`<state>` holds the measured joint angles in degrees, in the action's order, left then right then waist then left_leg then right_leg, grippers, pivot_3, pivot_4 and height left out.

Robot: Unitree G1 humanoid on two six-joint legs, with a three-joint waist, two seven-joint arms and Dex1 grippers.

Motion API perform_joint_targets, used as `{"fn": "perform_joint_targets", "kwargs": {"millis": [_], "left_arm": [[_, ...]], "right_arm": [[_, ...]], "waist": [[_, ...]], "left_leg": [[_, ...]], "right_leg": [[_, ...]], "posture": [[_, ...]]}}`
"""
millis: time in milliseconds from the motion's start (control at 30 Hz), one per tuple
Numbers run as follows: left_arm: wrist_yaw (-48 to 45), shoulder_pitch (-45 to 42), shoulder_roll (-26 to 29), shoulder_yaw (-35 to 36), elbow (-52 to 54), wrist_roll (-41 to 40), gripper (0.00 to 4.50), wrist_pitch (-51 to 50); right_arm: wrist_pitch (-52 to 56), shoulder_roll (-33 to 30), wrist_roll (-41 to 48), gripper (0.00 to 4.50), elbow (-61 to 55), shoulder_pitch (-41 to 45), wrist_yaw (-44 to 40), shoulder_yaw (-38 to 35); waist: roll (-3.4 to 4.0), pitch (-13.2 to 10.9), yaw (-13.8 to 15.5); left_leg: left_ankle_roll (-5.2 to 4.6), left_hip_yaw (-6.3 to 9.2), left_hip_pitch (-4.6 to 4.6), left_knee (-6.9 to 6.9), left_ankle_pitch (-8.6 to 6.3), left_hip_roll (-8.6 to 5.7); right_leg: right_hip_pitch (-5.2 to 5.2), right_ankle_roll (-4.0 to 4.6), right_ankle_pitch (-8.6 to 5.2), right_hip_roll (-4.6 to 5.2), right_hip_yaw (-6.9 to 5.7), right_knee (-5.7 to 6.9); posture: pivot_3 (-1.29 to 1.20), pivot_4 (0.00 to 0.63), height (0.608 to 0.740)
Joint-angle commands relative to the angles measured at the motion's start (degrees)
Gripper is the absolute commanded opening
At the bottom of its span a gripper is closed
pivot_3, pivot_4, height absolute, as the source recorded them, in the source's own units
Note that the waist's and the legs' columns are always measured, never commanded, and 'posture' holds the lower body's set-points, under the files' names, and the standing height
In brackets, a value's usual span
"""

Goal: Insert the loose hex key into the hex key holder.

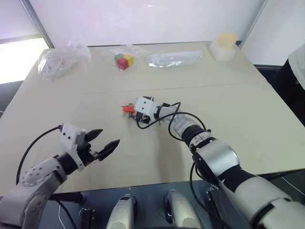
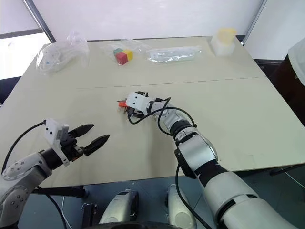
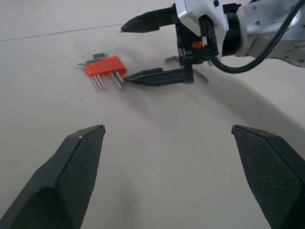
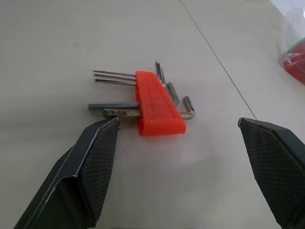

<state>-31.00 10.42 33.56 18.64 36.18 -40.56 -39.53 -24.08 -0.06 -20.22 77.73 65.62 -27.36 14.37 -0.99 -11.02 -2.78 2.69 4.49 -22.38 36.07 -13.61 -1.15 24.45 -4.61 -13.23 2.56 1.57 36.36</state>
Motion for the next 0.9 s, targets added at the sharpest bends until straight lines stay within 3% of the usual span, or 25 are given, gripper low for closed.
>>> {"fn": "perform_joint_targets", "kwargs": {"millis": [33,900], "left_arm": [[-0.3,-0.4,0.5,-0.3,0.7,-0.1,4.47,0.7],[0.7,0.2,0.4,-1.7,2.4,0.7,4.47,1.2]], "right_arm": [[0.2,1.3,1.6,4.17,-1.8,-0.2,-1.0,-1.2],[13.1,2.4,7.6,4.17,-1.4,-1.1,-7.4,-7.8]], "waist": [[0.0,0.0,0.0],[0.0,0.0,0.2]], "left_leg": [[0.0,0.0,0.0,0.0,0.0,0.0],[0.0,0.02,0.04,0.06,0.0,-0.01]], "right_leg": [[0.0,0.0,0.0,0.0,0.0,0.0],[-0.1,0.18,-0.08,0.01,-0.01,0.0]], "posture": [[0.0,0.15,0.74],[0.0,0.15,0.74]]}}
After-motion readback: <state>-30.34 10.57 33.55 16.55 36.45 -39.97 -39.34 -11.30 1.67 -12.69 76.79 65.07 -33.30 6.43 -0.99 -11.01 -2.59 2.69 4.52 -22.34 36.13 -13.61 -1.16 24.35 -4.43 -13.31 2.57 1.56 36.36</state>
